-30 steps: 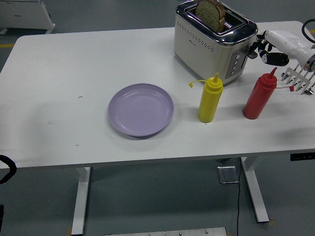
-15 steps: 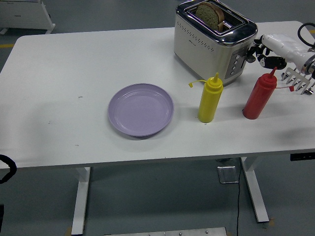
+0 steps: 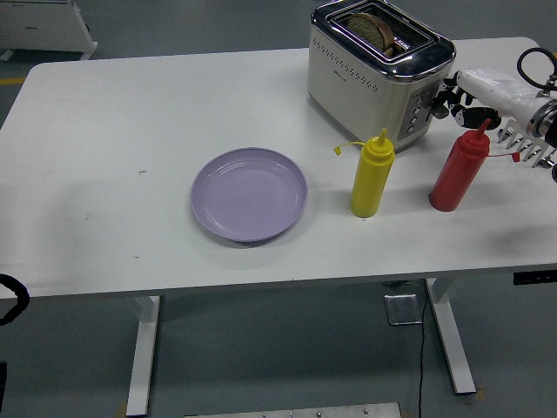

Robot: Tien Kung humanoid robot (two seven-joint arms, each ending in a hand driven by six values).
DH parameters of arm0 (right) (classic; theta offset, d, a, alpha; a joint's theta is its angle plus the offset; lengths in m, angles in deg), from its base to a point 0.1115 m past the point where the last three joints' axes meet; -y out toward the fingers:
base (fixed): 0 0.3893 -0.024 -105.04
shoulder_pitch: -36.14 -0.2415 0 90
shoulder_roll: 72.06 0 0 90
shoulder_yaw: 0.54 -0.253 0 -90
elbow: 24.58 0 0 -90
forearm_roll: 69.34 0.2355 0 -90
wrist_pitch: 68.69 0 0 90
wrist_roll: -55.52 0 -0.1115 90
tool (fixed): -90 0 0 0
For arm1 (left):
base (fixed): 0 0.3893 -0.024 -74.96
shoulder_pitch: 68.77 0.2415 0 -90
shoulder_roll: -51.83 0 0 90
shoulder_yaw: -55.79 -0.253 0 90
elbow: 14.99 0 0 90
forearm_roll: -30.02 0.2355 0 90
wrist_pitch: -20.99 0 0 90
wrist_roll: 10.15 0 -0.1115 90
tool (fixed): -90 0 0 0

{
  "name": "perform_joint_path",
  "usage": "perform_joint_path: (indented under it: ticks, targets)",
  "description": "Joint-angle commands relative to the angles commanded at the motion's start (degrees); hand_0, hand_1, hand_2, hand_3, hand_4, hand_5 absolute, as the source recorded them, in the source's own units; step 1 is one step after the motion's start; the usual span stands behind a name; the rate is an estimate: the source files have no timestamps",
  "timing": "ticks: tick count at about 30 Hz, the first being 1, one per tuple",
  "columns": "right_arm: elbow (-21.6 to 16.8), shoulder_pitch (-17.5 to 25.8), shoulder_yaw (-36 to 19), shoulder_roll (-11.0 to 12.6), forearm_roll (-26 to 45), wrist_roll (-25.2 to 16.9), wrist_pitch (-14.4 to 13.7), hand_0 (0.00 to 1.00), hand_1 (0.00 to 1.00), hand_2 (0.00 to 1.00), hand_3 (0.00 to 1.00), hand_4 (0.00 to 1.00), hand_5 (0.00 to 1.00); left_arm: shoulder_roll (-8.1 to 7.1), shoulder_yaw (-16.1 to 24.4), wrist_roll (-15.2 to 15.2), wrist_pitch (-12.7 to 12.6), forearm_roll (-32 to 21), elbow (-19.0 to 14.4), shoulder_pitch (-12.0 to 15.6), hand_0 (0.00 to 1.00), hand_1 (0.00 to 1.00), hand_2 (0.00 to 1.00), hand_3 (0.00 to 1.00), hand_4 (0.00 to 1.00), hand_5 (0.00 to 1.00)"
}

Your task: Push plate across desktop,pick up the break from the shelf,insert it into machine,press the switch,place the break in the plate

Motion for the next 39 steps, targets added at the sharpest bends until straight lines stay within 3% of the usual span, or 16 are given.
perform_joint_path:
  ticks: [23, 39]
  targets:
    - [2.2, 0.3, 0.6, -1.3, -0.2, -0.2, 0.0, 0.457, 0.513, 0.572, 0.519, 0.065, 0.002, 0.08, -0.2, 0.0, 0.0, 0.0, 0.0, 0.2, 0.829, 0.883, 0.905, 0.835, 0.646, 0.998]
    - [-0.3, 1.2, -6.1, 0.3, -0.3, 0.0, -0.1, 0.458, 0.514, 0.572, 0.521, 0.072, 0.002, 0.01, 0.0, -0.1, 0.0, 0.1, 0.0, 0.2, 0.829, 0.882, 0.905, 0.834, 0.647, 0.998]
